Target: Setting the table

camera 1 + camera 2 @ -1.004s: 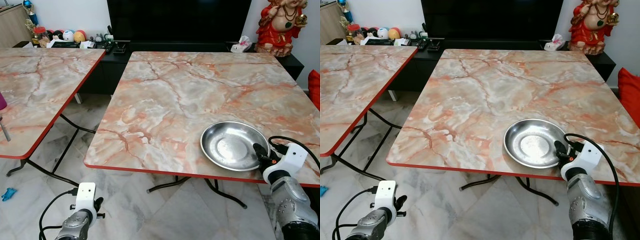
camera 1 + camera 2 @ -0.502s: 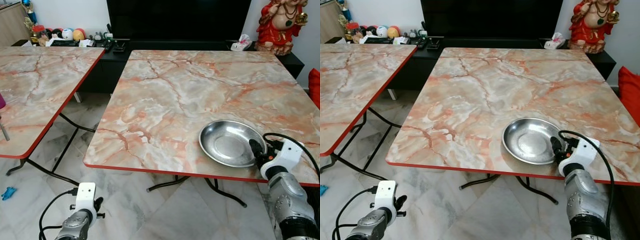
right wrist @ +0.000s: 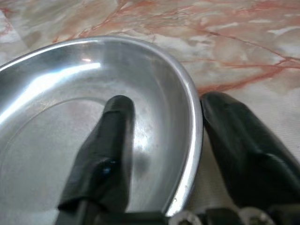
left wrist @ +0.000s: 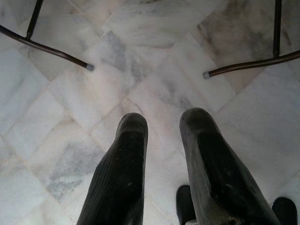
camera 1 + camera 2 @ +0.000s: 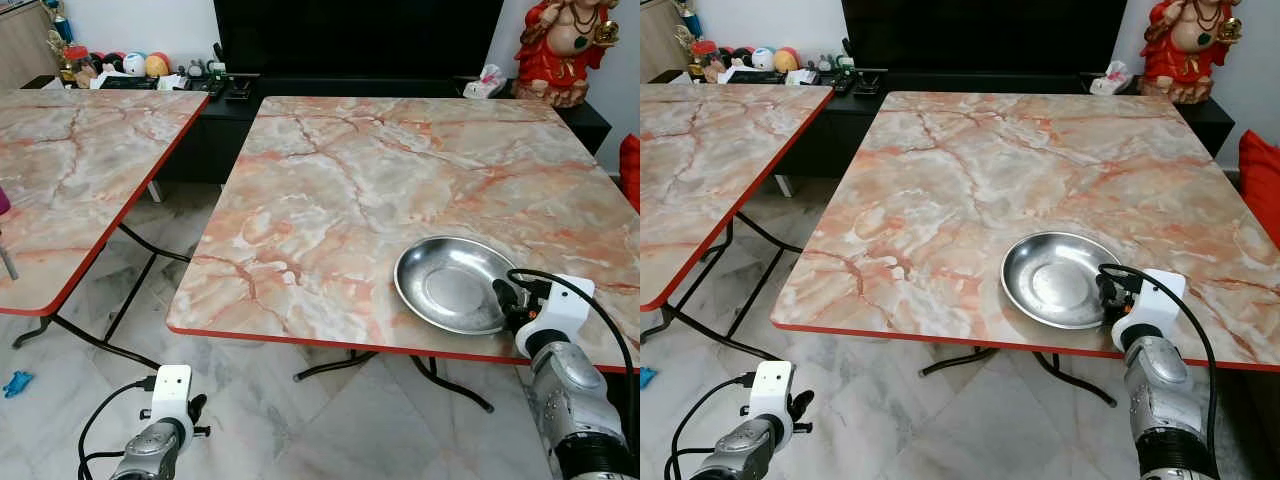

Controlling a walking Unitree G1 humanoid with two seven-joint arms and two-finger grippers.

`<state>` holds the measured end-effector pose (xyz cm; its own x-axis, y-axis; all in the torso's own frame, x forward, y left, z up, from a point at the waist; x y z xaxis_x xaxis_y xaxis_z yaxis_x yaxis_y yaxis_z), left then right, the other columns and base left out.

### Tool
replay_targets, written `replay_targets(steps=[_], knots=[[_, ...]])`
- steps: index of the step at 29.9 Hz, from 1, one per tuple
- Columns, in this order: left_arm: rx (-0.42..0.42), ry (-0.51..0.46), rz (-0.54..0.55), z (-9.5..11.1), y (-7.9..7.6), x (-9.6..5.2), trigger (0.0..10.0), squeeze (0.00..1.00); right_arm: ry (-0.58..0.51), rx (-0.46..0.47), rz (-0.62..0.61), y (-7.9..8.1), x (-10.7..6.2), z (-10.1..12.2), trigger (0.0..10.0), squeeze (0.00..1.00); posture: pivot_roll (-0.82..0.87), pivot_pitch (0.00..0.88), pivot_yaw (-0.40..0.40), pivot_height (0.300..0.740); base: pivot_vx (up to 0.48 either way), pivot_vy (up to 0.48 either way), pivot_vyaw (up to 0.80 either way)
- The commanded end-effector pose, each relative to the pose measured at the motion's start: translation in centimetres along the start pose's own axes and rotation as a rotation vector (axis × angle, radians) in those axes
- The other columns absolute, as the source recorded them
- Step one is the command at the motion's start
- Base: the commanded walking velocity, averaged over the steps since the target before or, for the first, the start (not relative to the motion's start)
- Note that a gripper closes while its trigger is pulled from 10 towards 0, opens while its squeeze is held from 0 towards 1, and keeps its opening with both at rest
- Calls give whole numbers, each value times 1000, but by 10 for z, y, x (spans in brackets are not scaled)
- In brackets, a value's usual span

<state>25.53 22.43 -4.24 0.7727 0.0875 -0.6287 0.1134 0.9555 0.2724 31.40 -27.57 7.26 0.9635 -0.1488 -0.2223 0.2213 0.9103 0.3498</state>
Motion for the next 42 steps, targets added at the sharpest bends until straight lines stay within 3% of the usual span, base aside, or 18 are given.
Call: replay_targets(steps=[1,2,3,4,5,13,17,23,24,28,33,34,37,42], knots=[[2,12,-4,-1,0,0,10000,0,-3,-13,-2,1,1,0,10000,1000,34,0,26,740,0,0,0],[2,11,-4,-1,0,0,10000,0,-9,-18,-4,2,1,1,10000,1000,34,0,26,740,0,0,0],[2,10,-4,0,-1,0,10000,0,-17,-23,-6,2,2,3,10000,271,34,0,25,740,0,0,0],[2,10,-4,0,-1,0,10000,0,-17,-23,-6,2,2,3,10000,271,34,0,25,740,0,0,0],[1,9,-4,0,-1,0,10000,0,-16,-30,-9,2,2,4,10000,0,34,0,25,740,0,0,0],[-1,8,-4,0,-1,0,10000,0,-84,-19,-10,2,2,13,10000,0,35,0,23,740,0,0,0],[-5,4,-4,0,-1,0,10000,0,-248,-53,4,9,-4,33,10000,0,33,0,20,740,0,0,0],[-8,-1,-4,1,-1,0,10000,0,-306,-29,3,13,-12,36,10000,0,31,0,18,740,0,0,0],[-8,-10,0,1,-1,0,10000,0,-375,-21,-8,15,-19,42,10000,0,26,0,20,740,0,0,0],[-8,-23,5,2,0,0,10000,0,-469,-15,-26,17,-26,51,10000,0,15,0,22,740,0,0,0],[11,-33,14,3,-1,0,10000,0,-467,-81,52,35,-31,37,10000,0,20,0,19,740,0,0,0],[15,-37,18,2,-1,-1,10000,0,-426,-118,112,45,-35,23,10000,0,23,0,6,740,0,0,0],[14,-38,19,2,-1,-1,10000,0,-417,-126,122,46,-36,19,10000,0,27,0,5,740,0,0,0],[9,-26,16,-3,-2,-2,10000,0,-453,-67,40,44,-35,19,10000,0,25,0,15,740,0,0,0]])
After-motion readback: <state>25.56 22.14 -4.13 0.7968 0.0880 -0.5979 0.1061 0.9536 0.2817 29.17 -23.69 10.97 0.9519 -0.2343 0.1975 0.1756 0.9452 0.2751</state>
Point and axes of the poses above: a point about 5 cm out from each wrist's last joint towards the gripper, its own x axis pointing out of the wrist towards the gripper, its own z axis along the axis of the wrist's last joint, y = z × x, the point moved 1 cm from there along x, pointing out of the wrist towards the gripper, and after that the axes turned 15 degrees about x, right-handed, at the moved point
